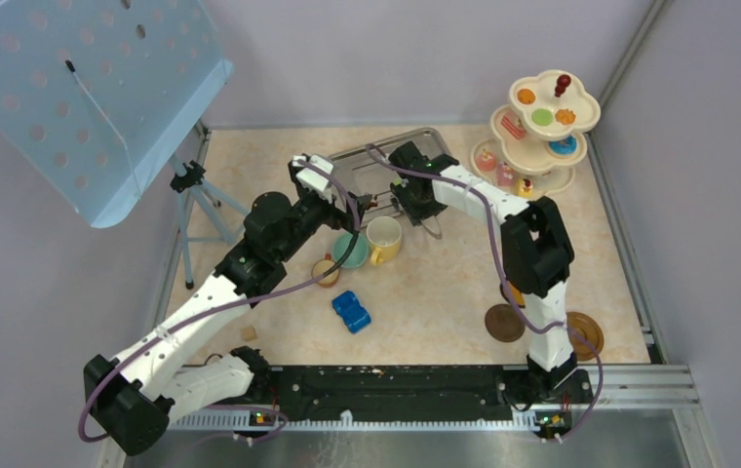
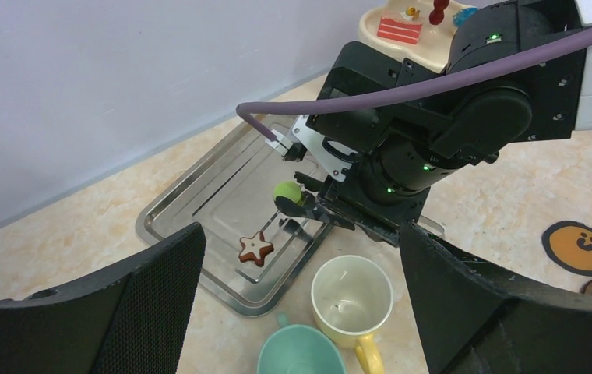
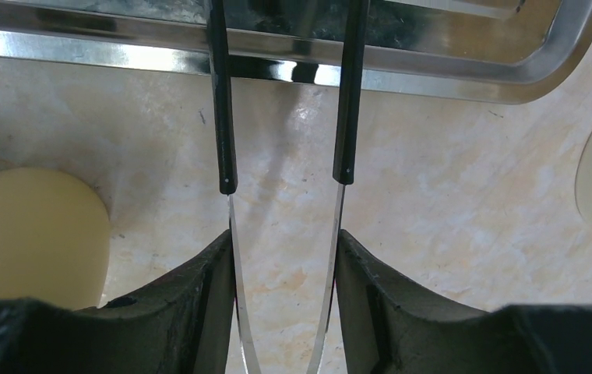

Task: Serve the afternoon tea

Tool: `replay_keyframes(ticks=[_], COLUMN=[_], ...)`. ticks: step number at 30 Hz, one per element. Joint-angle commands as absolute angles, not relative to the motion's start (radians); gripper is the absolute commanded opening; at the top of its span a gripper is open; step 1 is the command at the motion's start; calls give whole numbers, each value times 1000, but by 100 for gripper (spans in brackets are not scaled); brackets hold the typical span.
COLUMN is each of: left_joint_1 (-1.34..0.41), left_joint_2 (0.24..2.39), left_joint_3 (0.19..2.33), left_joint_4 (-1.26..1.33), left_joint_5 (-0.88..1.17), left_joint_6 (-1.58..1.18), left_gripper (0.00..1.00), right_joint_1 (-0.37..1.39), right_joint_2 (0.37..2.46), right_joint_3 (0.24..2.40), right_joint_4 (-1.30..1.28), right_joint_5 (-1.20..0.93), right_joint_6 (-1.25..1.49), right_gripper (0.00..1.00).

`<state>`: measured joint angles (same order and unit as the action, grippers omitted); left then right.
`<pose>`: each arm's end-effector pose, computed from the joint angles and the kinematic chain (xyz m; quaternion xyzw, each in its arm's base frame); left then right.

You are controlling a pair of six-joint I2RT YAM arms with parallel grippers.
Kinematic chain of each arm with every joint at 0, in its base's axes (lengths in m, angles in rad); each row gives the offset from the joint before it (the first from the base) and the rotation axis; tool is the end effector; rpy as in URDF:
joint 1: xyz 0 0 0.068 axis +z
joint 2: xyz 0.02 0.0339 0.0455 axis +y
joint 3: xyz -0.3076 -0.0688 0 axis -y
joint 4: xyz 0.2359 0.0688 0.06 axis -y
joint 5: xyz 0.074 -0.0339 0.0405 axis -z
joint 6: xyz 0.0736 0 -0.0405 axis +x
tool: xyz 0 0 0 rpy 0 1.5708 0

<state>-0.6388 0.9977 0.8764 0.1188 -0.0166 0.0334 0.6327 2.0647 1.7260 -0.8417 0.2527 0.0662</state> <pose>0.1952 -0.1434 0.4026 0.2280 0.6703 -0.2049 0.6758 0.3847 0.2593 0.2282 -0.2485 0.9412 -0.0503 0.2231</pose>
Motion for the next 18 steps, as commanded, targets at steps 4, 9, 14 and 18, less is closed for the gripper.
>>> replay_keyframes(ticks=[4,9,14,18], left_joint_1=[-643,-643,-643,-643], left_joint_2=[991,992,990,988], left_joint_3=[879,880,879,880], left_joint_4=[153,152,155,155], left_joint_5=[-35,-32,-29,-28], left_joint_6=[44,43,42,40], left_gripper=[99,99,99,99], right_joint_1=[641,641,640,640], right_joint_2=[2114,2132,2144,2144], right_joint_3=[1750,1760,1772,1779], right_joint_4=[-799,-802,-803,-805], right_joint_5=[258,264,280,293], right_joint_6=[60,62,59,63], right_gripper=[44,40,38,31])
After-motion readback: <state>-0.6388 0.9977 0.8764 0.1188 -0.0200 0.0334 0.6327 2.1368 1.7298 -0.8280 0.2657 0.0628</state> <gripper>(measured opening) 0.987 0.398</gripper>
